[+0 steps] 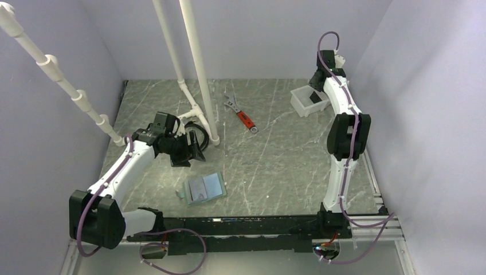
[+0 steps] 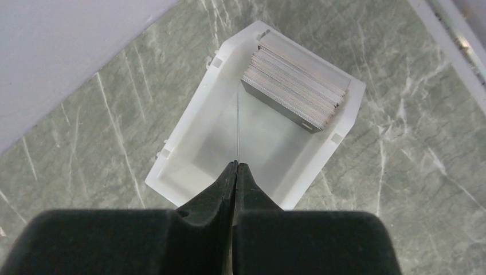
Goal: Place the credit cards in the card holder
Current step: Pick up the credit card from the storage box.
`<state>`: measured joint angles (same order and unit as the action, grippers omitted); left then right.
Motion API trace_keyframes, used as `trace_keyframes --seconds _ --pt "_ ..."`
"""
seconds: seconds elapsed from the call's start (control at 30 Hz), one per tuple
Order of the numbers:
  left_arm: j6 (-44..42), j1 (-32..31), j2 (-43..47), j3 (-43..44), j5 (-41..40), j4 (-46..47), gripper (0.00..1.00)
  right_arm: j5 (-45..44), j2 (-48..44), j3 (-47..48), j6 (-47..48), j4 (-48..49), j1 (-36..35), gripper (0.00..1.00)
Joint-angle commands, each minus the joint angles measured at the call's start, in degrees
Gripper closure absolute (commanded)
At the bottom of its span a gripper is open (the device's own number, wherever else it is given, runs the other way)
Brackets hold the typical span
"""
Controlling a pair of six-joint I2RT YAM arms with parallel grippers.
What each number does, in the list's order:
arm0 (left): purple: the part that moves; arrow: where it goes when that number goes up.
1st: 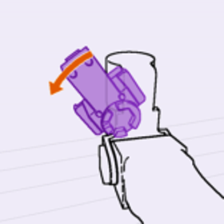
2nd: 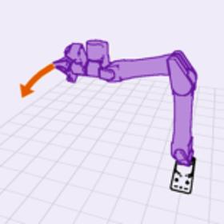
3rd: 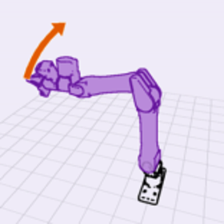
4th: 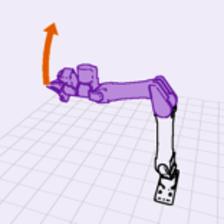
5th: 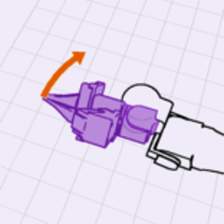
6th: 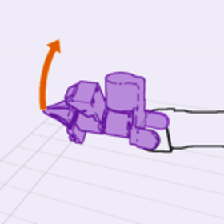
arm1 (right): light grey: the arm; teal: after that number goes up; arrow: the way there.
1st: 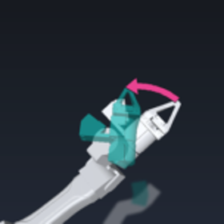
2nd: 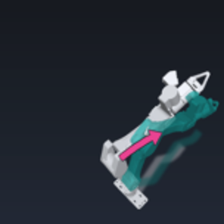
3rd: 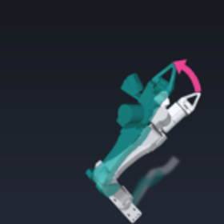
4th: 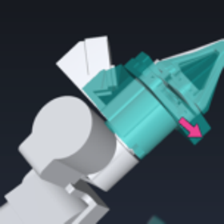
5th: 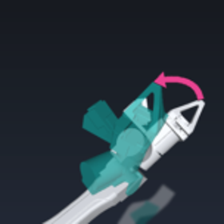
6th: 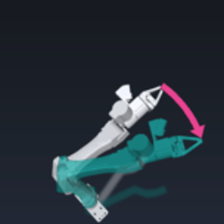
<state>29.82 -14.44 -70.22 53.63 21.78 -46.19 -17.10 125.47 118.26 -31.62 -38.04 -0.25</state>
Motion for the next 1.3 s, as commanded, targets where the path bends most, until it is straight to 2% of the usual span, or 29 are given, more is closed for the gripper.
trace_keyframes --seconds 0.0,0.37,0.67,0.83,1.03,1.17,1.27 --pt "0.7 0.2 0.8 0.2 1.4 1.3 0.26 7.4 -3.2 -2.9 -4.7 3.3 3.0 1.0" --pt "0.1 0.2 -0.2 0.5 2.3 1.6 0.26 19.0 -10.6 -14.8 -9.1 13.1 6.9 1.0" --pt "0.6 0.2 0.6 0.2 3.0 1.8 0.26 23.8 -15.1 -18.3 -11.1 16.5 8.5 1.0" --pt "0.6 0.2 1.0 0.4 3.0 1.6 0.26 30.2 -19.6 -23.0 -10.4 20.9 8.6 1.0" --pt "0.5 0.4 1.5 0.9 4.8 1.3 0.26 38.0 -27.8 -35.1 -9.7 27.0 8.6 1.0" --pt "0.6 0.7 2.0 0.4 9.9 2.7 0.26 45.9 -33.5 -43.5 -8.8 29.4 7.4 1.0" --pt "0.3 1.0 2.0 -0.3 13.7 3.7 0.26 49.6 -38.6 -49.2 -5.0 28.2 4.0 1.0"
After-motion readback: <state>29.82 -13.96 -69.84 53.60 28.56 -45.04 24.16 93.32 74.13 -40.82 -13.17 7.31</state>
